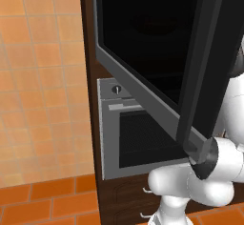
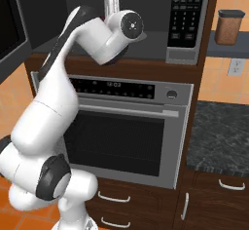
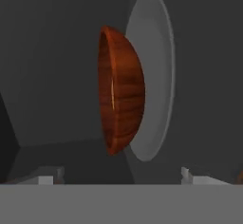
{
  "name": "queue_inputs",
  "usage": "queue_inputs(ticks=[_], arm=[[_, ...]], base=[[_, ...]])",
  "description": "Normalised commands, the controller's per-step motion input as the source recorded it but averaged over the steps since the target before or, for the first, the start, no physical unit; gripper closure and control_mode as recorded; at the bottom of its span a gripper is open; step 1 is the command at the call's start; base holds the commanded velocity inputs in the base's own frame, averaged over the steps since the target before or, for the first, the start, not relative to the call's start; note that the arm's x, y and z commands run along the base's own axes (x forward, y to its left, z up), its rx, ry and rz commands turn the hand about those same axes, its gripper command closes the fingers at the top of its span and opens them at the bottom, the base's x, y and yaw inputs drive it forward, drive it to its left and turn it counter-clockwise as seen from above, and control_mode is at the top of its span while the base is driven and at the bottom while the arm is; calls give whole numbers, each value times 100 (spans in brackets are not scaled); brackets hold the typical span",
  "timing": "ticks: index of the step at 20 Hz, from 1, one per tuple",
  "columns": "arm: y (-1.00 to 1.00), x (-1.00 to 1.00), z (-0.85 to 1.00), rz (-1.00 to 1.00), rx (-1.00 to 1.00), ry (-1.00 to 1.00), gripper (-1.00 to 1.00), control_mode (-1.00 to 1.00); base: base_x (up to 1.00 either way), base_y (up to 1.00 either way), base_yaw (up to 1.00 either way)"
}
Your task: Open the microwave, place the bowl with waffle inside the microwave, then close the microwave door and turn it on.
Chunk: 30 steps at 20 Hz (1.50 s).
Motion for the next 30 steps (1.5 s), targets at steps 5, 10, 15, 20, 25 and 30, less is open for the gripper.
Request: queue_inputs(ticks=[5,10,15,20,25,30], arm=[[0,-100,19,10,-3,-11,-100,-100],[0,-57,-2,1,0,1,100,-100],[0,-95,-1,0,0,-4,100,-100],[-6,-100,0,0,0,-21,100,-100],[6,-100,0,0,-2,-31,100,-100],[59,-100,-4,0,-11,-21,100,-100]], base=[[0,0,0],[0,0,0],[0,0,0],[0,0,0],[0,0,0],[0,0,0]])
